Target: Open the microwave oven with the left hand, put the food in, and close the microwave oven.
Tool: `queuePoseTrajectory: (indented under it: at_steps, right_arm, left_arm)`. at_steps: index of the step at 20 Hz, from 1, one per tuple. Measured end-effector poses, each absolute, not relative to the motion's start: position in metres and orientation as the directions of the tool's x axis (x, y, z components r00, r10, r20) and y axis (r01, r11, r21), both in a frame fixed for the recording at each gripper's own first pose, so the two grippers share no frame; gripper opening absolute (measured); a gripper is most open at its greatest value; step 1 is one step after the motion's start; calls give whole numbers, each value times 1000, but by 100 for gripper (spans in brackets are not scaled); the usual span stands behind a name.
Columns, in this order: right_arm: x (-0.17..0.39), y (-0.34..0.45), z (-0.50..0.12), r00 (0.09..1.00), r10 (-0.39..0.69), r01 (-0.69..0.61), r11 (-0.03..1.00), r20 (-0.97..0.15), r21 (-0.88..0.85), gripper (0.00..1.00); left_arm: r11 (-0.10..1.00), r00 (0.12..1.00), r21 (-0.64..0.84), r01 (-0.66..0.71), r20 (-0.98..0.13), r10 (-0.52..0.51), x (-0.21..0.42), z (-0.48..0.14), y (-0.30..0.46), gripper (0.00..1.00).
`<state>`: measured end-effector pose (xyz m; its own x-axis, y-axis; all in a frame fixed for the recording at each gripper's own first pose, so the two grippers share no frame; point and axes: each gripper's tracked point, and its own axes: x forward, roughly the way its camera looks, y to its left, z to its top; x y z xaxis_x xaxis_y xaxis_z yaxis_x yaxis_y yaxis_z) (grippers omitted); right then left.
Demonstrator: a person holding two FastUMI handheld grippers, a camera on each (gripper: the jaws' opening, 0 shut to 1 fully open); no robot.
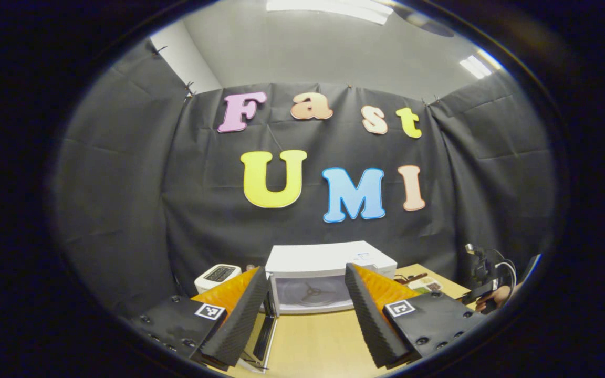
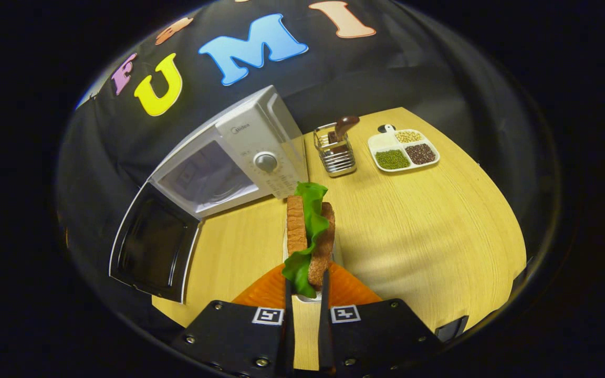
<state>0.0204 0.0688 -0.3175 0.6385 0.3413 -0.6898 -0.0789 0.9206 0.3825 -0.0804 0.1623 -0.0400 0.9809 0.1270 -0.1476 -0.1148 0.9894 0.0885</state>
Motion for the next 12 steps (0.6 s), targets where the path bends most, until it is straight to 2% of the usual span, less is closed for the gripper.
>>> queuePoseTrajectory:
  at_steps: [5,6,7,12]
  right_arm:
    - [24,126,-266,706,456,-59,800,-541,598,18]
    - [26,138,-261,711,474,-47,769,-519,638,18]
    - [31,150,-258,715,485,-35,743,-503,668,18]
    - [53,212,-250,732,540,44,571,-416,819,18]
  left_arm:
    - [990,987,113,-90,-123,104,-97,-24,178,98]
    - [990,988,115,-85,-120,99,-101,-23,181,95]
    - [990,988,115,-82,-118,96,-107,-22,185,98]
    - [986,988,121,-111,-98,123,-128,-13,214,95]
